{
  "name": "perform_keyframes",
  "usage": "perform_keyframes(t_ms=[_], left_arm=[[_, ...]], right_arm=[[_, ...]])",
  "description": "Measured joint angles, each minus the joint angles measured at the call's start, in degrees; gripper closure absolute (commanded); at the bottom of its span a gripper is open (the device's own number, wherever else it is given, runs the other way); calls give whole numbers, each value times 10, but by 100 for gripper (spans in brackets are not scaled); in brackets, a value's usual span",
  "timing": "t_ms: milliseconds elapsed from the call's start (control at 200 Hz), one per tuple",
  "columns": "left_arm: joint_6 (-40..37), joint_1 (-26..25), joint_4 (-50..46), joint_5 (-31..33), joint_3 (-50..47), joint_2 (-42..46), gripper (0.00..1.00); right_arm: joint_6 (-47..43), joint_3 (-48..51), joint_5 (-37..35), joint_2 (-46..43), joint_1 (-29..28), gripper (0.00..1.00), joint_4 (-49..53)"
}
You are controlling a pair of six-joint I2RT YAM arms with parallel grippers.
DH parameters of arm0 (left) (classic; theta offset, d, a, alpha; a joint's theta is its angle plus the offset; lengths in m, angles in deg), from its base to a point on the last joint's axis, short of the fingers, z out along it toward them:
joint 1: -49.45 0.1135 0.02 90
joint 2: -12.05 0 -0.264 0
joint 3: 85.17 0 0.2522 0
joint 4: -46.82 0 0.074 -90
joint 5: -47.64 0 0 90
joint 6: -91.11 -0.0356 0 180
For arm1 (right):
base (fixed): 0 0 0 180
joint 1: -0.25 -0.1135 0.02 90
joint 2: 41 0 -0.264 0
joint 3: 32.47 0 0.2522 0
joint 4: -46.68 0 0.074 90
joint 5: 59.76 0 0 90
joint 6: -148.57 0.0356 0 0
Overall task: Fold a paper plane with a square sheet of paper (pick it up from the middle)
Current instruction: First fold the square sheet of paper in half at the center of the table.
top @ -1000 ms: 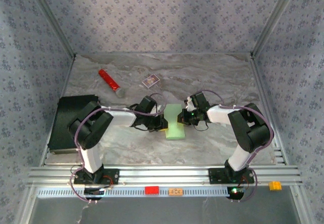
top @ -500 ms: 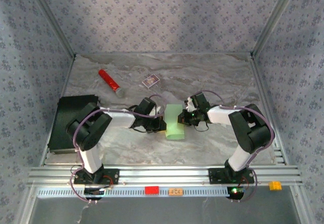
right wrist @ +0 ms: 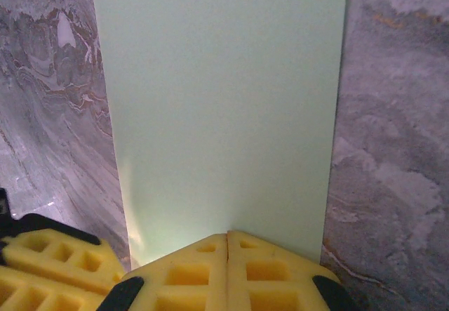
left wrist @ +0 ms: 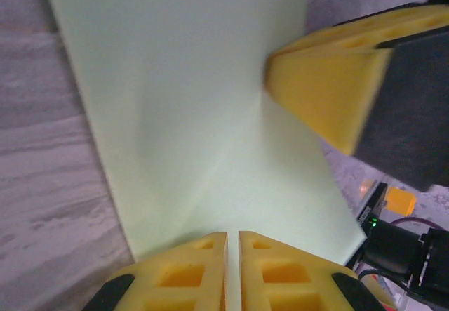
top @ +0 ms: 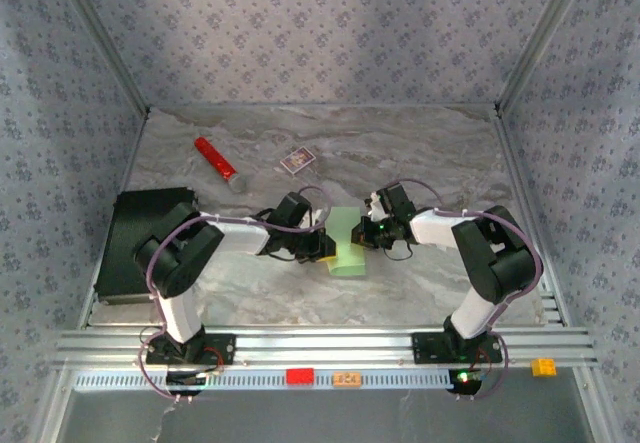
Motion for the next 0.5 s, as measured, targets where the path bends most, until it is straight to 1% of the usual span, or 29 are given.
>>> perform_keyframes(t_ms=[325,500], left_arm=[[-47,-2,16,-2,-38,12,90],[-67,-14,-17,22,-44,35,89]], right_arm=[[0,2,1,-1,1,100,-2],[0,3,1,-2,1,100,-2]])
